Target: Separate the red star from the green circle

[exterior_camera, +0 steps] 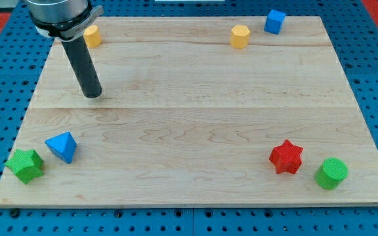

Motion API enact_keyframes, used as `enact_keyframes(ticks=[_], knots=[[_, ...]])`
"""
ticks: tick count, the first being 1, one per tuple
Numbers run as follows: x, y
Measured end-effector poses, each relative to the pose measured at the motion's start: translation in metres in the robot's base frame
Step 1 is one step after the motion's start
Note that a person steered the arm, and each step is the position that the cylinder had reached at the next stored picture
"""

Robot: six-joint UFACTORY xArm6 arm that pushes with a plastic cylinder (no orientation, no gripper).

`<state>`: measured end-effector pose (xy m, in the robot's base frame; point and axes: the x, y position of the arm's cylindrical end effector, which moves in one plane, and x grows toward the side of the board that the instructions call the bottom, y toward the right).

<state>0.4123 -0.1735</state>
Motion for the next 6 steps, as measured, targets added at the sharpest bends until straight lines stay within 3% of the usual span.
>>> enact_keyframes(ticks=[6], knots=[[-0.016, 0.024]])
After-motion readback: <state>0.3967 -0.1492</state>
